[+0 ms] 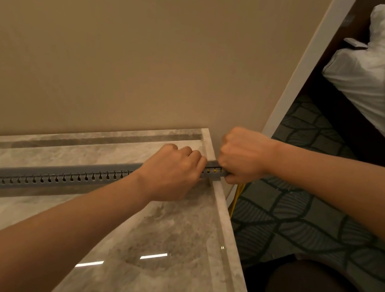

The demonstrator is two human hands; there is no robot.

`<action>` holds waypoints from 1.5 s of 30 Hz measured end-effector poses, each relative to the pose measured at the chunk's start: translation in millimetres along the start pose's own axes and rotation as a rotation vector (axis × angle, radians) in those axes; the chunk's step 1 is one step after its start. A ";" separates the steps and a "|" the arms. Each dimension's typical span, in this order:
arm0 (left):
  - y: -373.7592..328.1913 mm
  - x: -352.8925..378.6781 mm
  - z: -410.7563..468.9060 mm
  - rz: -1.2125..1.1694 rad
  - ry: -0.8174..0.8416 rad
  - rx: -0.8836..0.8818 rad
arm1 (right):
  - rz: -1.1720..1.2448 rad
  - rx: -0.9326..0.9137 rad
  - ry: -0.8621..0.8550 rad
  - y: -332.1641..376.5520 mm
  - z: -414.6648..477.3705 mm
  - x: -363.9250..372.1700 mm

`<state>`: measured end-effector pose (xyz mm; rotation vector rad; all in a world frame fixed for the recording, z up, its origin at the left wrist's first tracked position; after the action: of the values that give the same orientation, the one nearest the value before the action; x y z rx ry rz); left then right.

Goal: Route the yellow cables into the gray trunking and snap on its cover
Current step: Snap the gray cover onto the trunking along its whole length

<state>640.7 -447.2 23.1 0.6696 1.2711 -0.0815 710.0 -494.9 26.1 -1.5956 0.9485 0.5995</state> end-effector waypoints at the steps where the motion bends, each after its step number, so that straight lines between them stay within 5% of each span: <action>1: -0.3 0.3 0.2 0.002 0.007 0.008 | 0.000 -0.005 0.000 0.4 -0.7 0.4; 15: -2.1 -2.3 1.1 -0.031 -0.062 -0.009 | 0.083 0.041 -0.084 1.8 -9.9 13.1; 19: 13.5 18.6 -2.9 -0.402 0.322 -0.314 | 0.033 0.117 -0.209 4.4 -17.5 9.6; 23: 21.7 41.7 -6.6 -0.796 0.490 -0.521 | 0.051 0.149 -0.241 8.6 -20.7 11.0; 29: 15.5 35.8 -5.6 -0.539 0.436 -0.489 | 0.069 0.248 -0.170 13.5 -24.6 -2.2; 34: 9.1 23.2 -6.1 -0.401 0.394 -0.450 | 0.789 0.687 0.098 -31.6 -28.4 6.6; 38: 5.7 8.0 1.9 -0.309 0.318 -0.427 | 1.092 0.743 0.310 -10.3 -12.7 24.3; 45: 1.8 0.8 -0.5 -0.304 0.300 -0.470 | 0.905 0.706 0.285 2.4 -2.2 8.7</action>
<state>641.3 -445.2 23.0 0.0806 1.6035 0.0713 712.6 -499.5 18.4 -0.5686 1.8709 0.5388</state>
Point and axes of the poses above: each hand's wrist, its own z-axis towards the middle knuckle, its own x-axis out of the palm, y = z × x, the point moved 6 cm from there along z, towards the middle knuckle, and after that the axes turned 11 degrees about x, right-handed, at the moved point
